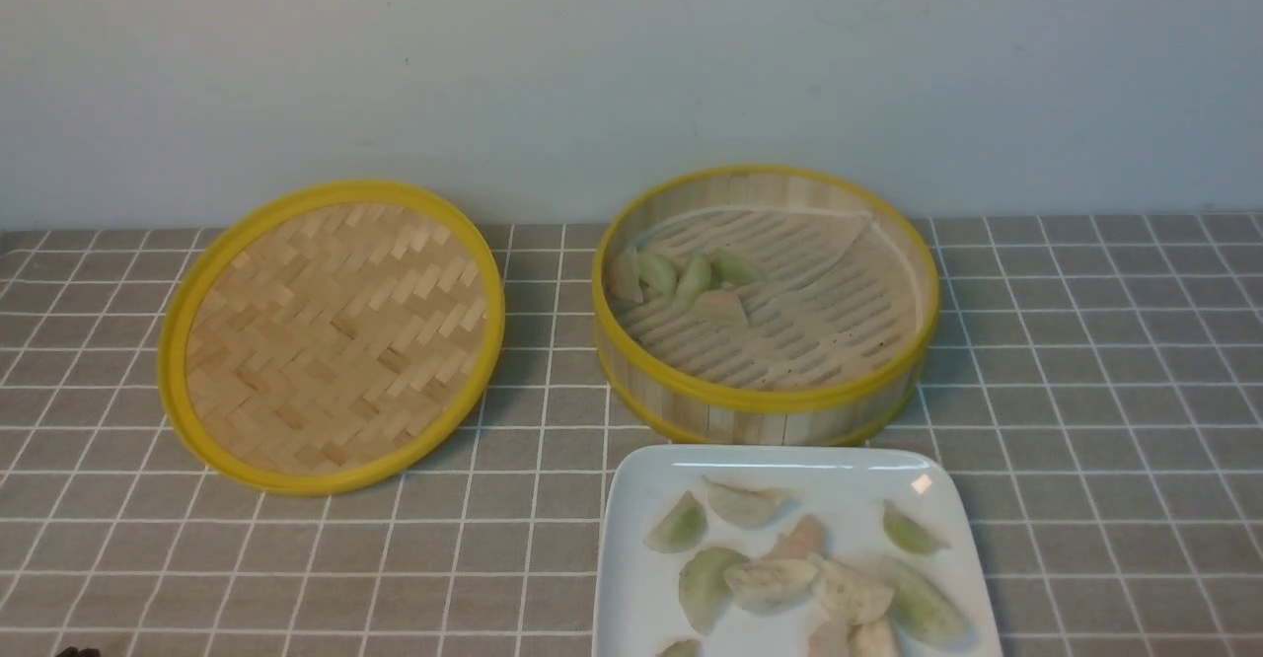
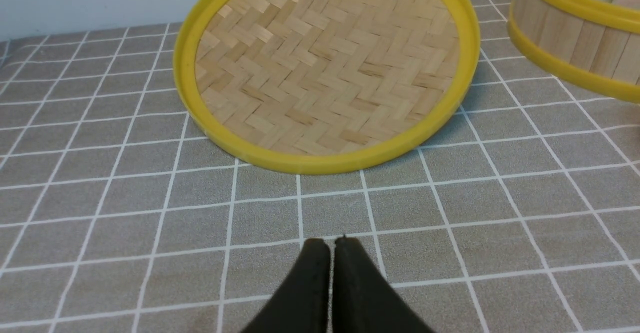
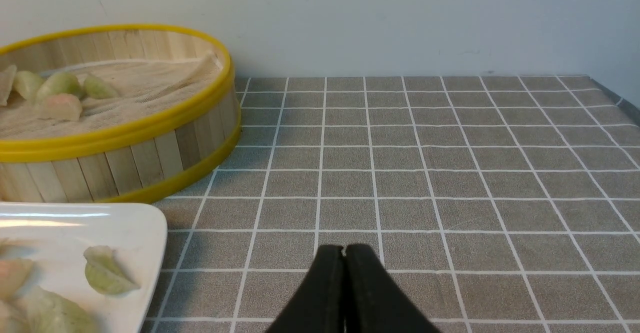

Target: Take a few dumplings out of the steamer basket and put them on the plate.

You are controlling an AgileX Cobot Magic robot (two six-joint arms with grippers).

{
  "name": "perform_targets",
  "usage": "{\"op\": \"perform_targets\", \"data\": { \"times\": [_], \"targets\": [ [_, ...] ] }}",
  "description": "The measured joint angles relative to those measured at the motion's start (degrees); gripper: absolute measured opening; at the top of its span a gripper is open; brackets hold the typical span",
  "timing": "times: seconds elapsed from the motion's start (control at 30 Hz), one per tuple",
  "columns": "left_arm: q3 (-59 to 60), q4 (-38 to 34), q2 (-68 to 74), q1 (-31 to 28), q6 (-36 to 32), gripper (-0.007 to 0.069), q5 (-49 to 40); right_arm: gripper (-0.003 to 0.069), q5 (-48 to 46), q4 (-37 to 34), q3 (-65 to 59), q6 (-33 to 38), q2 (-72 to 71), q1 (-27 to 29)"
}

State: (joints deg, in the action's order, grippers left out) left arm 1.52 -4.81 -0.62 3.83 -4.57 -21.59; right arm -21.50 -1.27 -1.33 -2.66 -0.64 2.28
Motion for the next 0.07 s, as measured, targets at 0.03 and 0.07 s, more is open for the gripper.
{"op": "perform_targets", "data": {
  "times": [0.03, 0.07],
  "targets": [
    [0.0, 0.0, 0.0, 0.0, 0.0, -0.0005, 0.0, -0.0014, 0.0, 0.0, 0.0, 0.0, 0.0, 0.0],
    [0.0, 0.0, 0.0, 0.0, 0.0, -0.0005, 0.0, -0.0014, 0.0, 0.0, 0.0, 0.0, 0.0, 0.0]
  ]
}}
